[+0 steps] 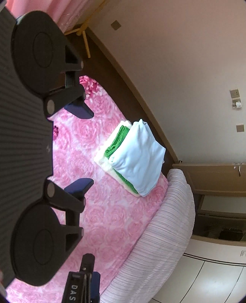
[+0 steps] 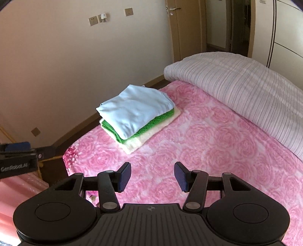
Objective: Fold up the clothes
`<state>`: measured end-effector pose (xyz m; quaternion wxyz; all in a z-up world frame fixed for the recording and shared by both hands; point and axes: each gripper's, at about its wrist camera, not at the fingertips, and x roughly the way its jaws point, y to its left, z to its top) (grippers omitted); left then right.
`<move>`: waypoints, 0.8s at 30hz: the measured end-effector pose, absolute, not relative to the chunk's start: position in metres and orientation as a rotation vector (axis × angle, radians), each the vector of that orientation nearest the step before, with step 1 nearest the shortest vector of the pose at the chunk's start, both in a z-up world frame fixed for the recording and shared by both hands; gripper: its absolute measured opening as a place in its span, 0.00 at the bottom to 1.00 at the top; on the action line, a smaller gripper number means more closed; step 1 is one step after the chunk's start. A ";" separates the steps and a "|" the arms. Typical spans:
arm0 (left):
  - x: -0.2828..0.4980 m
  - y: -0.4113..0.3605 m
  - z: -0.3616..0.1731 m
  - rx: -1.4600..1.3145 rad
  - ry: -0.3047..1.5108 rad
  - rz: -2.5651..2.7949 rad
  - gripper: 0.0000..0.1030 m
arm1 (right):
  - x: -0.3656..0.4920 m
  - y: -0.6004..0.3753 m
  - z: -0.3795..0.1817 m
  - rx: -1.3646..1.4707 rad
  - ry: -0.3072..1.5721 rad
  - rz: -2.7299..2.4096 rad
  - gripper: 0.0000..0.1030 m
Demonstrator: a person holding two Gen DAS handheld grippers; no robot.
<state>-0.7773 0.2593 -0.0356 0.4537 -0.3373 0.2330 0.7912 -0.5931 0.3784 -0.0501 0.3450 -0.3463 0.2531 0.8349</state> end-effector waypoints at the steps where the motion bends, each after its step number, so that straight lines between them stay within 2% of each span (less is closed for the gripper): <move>1: -0.774 0.257 -0.035 -0.835 0.572 1.958 0.64 | -0.591 0.379 -0.050 -0.897 0.666 2.173 0.53; 7: -0.759 0.251 -0.039 -0.861 0.562 1.990 0.64 | -0.583 0.383 -0.057 -0.931 0.712 2.195 0.53; 24: -0.743 0.265 -0.064 -0.980 0.567 2.009 0.64 | -0.577 0.406 -0.084 -1.061 0.690 2.181 0.53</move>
